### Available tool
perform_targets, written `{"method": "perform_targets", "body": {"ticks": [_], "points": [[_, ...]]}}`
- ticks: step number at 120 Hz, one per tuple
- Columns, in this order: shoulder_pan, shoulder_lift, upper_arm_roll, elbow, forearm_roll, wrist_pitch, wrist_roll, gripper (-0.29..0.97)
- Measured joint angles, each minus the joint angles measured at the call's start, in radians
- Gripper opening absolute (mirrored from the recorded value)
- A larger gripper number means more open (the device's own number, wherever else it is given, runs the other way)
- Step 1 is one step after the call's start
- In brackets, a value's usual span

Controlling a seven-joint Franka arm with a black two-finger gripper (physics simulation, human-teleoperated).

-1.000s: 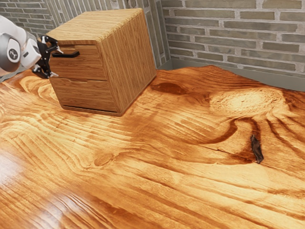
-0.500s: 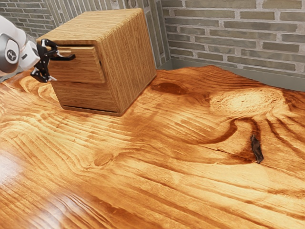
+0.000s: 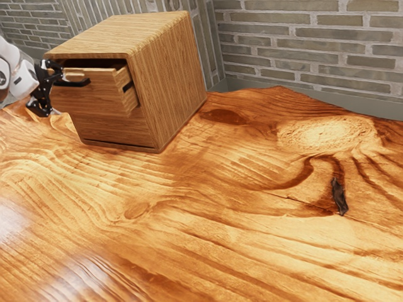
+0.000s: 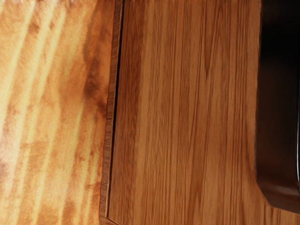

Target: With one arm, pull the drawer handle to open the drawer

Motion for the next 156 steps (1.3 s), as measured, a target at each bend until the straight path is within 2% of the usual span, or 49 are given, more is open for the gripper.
{"method": "perform_targets", "body": {"ticks": [16, 45, 110, 132, 146, 156], "points": [[0.025, -0.034, -0.003, -0.034, -0.003, 0.001, -0.002, 0.67], [0.164, -0.061, -0.128, -0.096, -0.006, 0.0, -0.005, 0.64], [0.205, -0.12, -0.149, -0.19, -0.008, -0.014, -0.008, 0.68], [0.296, -0.13, -0.226, -0.225, -0.012, -0.023, -0.008, 0.67], [0.39, -0.13, -0.314, -0.244, -0.012, -0.029, -0.009, 0.59], [0.431, -0.13, -0.354, -0.247, -0.013, -0.034, -0.009, 0.62]]}}
